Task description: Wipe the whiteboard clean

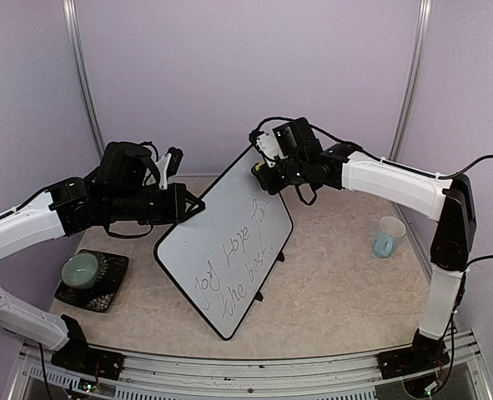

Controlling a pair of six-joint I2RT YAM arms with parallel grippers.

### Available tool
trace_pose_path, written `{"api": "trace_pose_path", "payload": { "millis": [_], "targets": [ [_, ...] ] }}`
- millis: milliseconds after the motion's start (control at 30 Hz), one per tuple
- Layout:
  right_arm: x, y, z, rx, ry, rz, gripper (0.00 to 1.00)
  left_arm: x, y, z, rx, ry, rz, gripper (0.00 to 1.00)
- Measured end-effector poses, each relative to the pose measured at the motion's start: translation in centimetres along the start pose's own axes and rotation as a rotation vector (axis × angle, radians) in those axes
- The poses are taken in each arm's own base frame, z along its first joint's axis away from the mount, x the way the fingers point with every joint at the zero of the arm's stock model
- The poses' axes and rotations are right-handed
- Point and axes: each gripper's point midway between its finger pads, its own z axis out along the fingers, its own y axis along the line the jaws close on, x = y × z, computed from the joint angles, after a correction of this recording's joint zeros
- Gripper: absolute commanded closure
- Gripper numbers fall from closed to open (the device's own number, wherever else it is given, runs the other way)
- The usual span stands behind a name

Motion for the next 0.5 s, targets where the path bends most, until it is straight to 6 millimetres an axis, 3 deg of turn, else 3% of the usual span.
{"api": "trace_pose_path", "payload": {
  "millis": [100,200,367,500],
  "targets": [
    [-1.7,-0.1,-0.3,-0.003,-0.036,0.007,1.0,0.0,0.0,0.0,0.002,0.001,0.004,1.0],
    [-1.9,-0.1,-0.3,-0.003,-0.041,0.006,1.0,0.0,0.0,0.0,0.002,0.001,0.005,1.0],
    [-1.3,-0.1,0.2,0.002,-0.031,0.004,1.0,0.0,0.1,0.0,-0.003,0.0,0.004,1.0],
    [0.8,0.1,1.2,0.01,0.002,0.002,1.0,0.0,0.3,0.0,-0.013,-0.005,-0.003,1.0]
  ]
}}
